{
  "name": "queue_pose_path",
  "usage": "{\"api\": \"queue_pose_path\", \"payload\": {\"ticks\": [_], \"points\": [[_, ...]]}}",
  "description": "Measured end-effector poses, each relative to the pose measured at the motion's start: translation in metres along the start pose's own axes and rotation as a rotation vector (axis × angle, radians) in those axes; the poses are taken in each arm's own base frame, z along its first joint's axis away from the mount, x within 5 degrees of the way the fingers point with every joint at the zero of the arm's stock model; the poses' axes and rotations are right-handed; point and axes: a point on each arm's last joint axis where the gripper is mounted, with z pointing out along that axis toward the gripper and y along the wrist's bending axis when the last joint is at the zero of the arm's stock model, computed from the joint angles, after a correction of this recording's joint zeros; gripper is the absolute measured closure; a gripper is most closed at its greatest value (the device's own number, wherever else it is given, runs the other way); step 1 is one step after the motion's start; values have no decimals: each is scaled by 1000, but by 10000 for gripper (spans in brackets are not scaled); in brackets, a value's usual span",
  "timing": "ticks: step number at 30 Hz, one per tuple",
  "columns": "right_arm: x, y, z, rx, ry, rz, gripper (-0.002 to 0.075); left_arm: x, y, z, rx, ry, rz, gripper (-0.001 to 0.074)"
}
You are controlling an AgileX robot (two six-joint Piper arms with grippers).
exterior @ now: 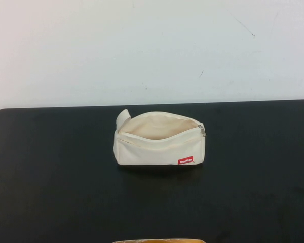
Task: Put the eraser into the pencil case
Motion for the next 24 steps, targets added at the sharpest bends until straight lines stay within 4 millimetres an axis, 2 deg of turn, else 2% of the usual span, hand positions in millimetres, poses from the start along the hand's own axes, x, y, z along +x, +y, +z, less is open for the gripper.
{"api": "queue_pose_path", "payload": {"ticks": [24], "points": [[0,0,0,0,0,0,727,0,0,0,4,-2,16,736]]}}
